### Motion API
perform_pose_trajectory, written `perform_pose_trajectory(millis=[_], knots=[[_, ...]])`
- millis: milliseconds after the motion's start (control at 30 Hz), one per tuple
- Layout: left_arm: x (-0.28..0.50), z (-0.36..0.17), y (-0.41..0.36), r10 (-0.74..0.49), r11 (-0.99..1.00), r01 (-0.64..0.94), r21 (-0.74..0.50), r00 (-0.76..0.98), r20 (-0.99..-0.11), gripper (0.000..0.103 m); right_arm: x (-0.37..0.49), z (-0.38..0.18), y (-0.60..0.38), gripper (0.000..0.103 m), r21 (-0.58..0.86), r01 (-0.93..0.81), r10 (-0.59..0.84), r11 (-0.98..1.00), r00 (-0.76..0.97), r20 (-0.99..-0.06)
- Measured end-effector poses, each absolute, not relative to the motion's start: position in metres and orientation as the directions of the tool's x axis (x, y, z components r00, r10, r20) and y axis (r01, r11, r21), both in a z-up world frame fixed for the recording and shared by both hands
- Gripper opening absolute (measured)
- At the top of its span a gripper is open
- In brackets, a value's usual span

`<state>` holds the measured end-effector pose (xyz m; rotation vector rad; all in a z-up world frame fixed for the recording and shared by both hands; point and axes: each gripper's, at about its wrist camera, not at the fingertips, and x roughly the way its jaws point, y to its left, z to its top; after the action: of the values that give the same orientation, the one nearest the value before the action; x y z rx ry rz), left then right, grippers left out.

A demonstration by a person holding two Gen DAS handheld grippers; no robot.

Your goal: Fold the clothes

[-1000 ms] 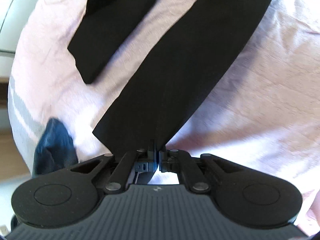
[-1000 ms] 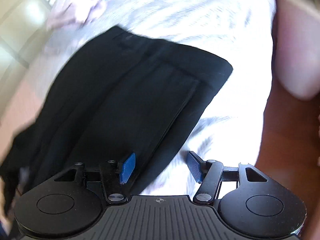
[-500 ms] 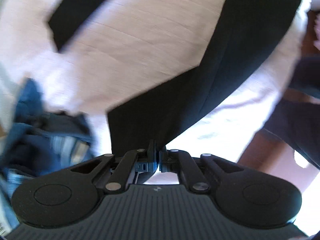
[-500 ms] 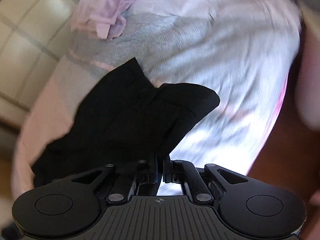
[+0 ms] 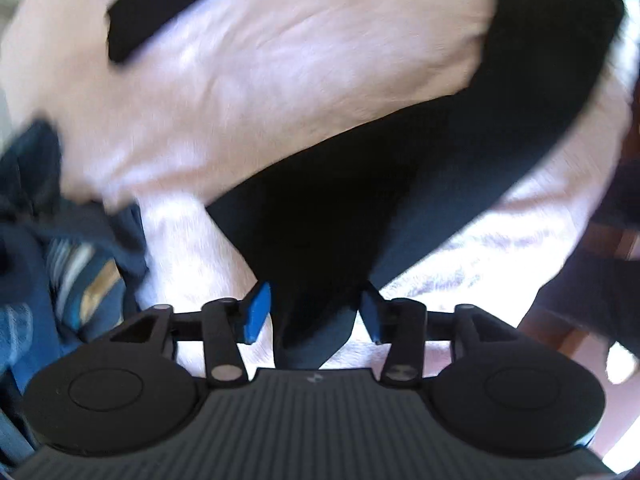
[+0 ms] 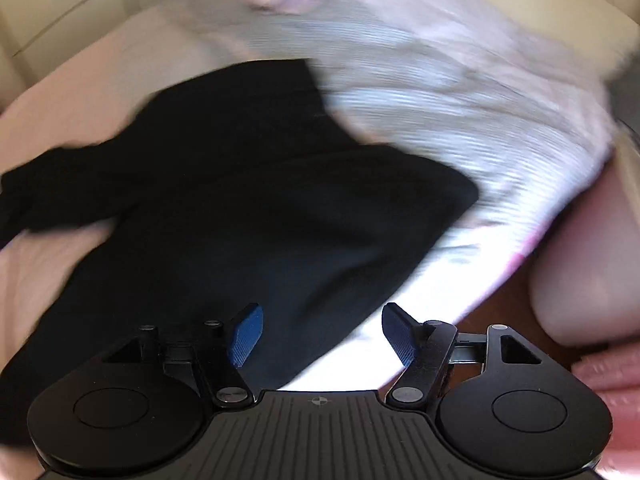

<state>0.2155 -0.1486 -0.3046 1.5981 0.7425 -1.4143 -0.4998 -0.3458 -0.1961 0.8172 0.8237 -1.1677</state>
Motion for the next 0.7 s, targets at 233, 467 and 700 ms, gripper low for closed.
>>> perform_pose_trajectory(millis=[233, 467, 700], knots=[[0.198, -0.355, -0.104, -0.182, -0.723, 0.639, 0.262, 0.190, -0.965, 0.011, -0.352, -0.208, -0.294, 0.069, 0.226, 0.811, -0.302, 0.540, 0.437, -0.847], [0.220, -0.267, -0.112, -0.018, -0.597, 0.802, -0.014, -0.031, -0.999, 0.004, -0.289, -0.229, -0.293, 0.069, 0.247, 0.735, -0.242, 0.631, 0.489, -0.838], [0.256, -0.264, -0.181, -0.138, -0.479, 0.858, 0.186, 0.136, -0.981, 0.033, -0.264, -0.238, -0.305, 0.069, 0.250, 0.729, -0.252, 0.638, 0.504, -0.826]])
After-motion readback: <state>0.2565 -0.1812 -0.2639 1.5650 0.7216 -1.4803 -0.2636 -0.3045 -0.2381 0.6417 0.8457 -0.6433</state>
